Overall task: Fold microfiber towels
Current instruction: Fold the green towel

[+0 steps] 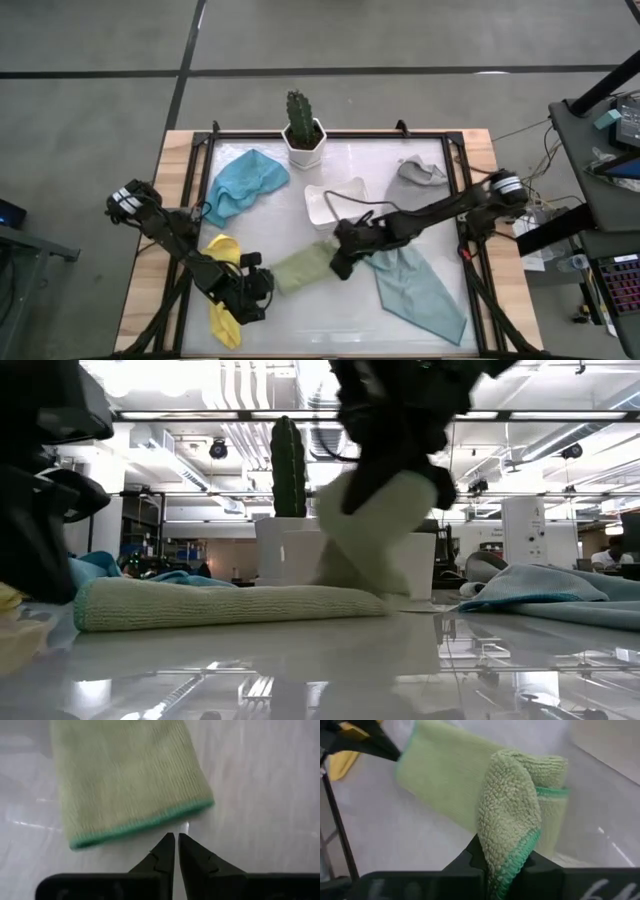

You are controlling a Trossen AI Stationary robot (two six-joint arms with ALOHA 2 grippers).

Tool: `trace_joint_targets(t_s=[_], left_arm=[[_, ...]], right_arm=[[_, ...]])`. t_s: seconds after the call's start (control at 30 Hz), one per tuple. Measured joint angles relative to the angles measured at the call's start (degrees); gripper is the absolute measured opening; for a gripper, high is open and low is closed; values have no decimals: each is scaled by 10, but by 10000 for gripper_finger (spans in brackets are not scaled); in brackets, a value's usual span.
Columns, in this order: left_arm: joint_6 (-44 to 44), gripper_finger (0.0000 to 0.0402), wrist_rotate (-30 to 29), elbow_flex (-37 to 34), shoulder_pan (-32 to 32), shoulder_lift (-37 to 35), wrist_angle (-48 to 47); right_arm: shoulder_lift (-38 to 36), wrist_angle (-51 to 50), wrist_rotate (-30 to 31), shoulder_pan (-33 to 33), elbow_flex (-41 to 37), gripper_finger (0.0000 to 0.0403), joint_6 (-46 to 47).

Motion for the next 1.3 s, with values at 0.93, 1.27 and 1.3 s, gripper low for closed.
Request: trace_joint_targets(t_s=[0.93, 1.27, 1.3], left_arm=[[2, 10, -28, -5, 0, 35, 41], [2, 10, -28, -6, 1, 35, 41], [2, 10, -28, -6, 1, 35, 41]], right_arm=[[209, 32, 5, -7, 219, 22, -62], [227, 52, 5, -7, 219, 46, -62], [227, 58, 5, -7, 219, 54, -64]])
